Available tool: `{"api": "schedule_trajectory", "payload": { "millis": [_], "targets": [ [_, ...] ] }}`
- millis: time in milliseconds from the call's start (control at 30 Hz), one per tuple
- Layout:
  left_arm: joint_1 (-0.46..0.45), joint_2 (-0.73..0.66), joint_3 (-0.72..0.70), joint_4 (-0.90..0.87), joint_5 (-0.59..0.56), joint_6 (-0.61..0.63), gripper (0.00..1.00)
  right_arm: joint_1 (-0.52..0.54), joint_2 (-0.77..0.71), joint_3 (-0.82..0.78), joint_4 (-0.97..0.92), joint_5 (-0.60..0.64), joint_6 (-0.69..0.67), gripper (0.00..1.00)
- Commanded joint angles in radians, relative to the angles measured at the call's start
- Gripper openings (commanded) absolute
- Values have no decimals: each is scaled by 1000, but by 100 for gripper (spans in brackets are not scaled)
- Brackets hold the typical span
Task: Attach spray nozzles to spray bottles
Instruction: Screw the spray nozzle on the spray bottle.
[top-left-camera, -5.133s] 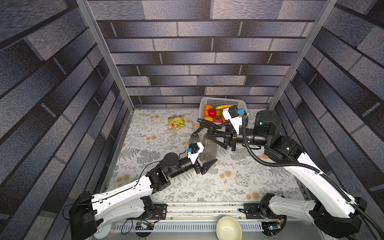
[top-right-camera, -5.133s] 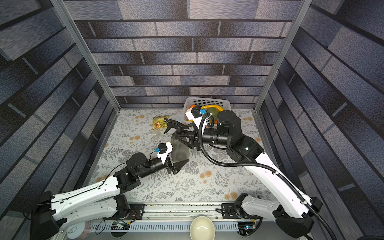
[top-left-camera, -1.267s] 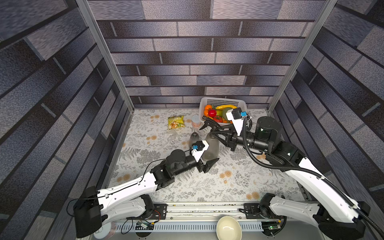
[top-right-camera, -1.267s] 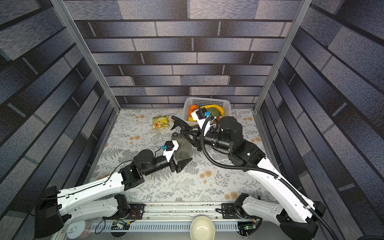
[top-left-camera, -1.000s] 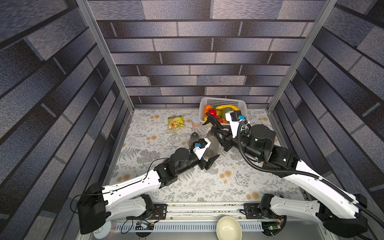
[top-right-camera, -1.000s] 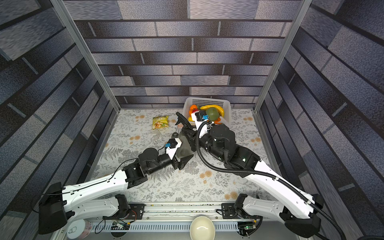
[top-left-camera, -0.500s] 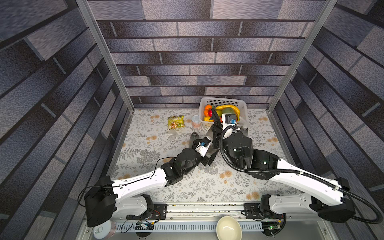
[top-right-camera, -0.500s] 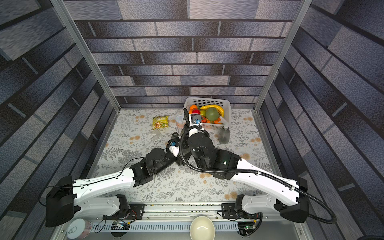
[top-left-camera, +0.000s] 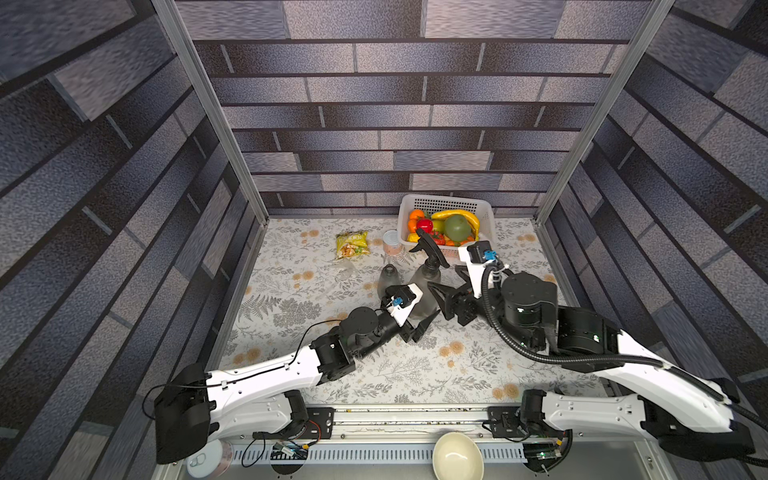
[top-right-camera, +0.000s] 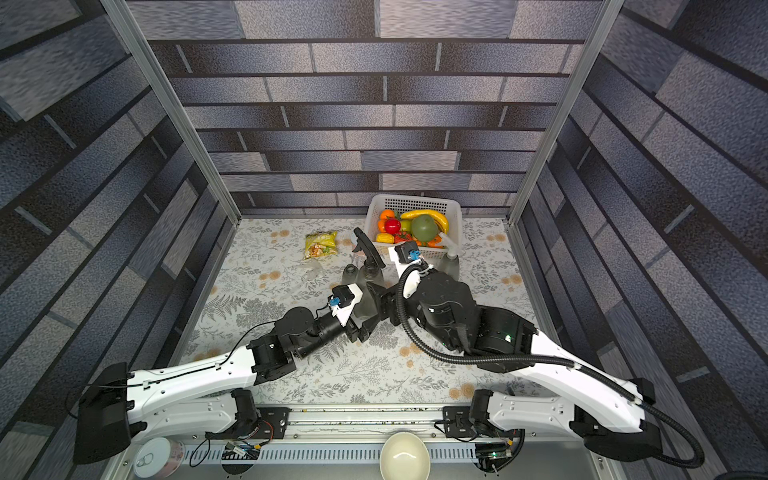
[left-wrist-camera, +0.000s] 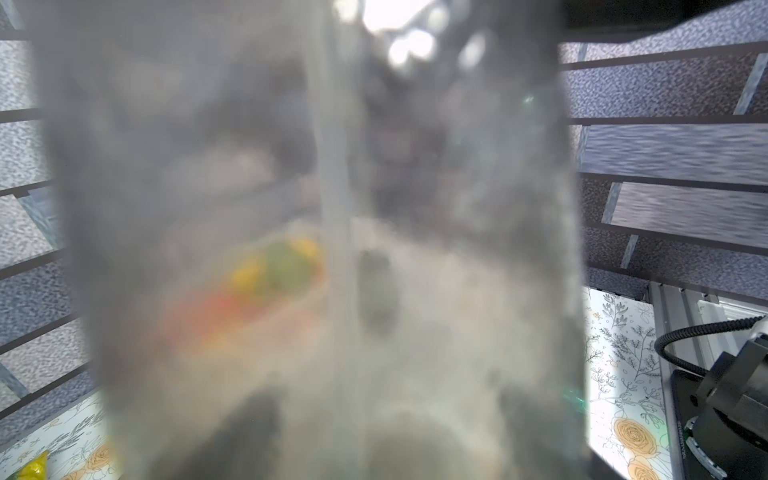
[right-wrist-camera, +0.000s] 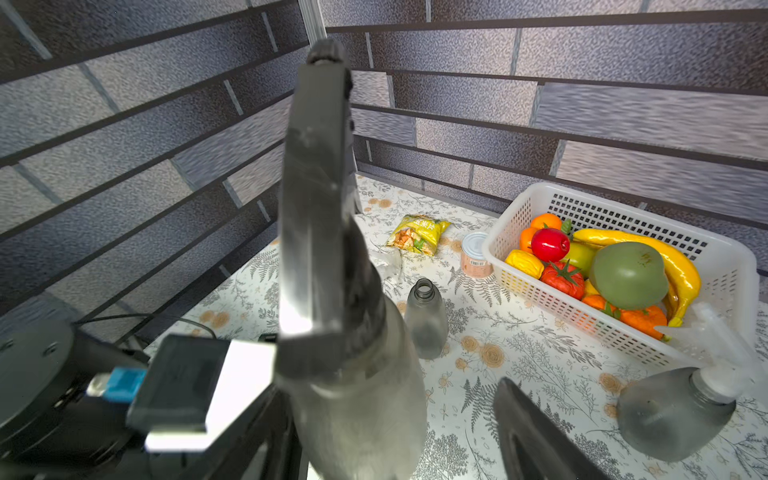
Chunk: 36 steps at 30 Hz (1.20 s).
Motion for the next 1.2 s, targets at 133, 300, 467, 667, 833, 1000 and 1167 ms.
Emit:
{"api": "schedule_trajectory", "payload": {
  "millis": [133,300,467,667,833,1000,1167],
  "targets": [
    [28,-64,-20,44,96,-56,64,-76,-78,2,-36,-190,-97,65],
    [31,-76,-19,30,185,-96,63,-267,-65,-8,106,-662,-169,51],
    [27,-87,-16,7,239,-126,63,-400,-17,0,223,-964,-151,58],
    [28,-95,-7,-13,281,-141,63,-461,74,29,262,-1102,-133,59],
    [27,-92,-4,-23,290,-140,63,-469,109,38,287,-1130,-124,45],
    [28,-86,-8,-17,290,-142,63,-469,122,27,290,-1149,-106,44],
    [30,-82,-11,-13,287,-144,63,-469,124,-3,290,-1130,-92,45]
  ]
}}
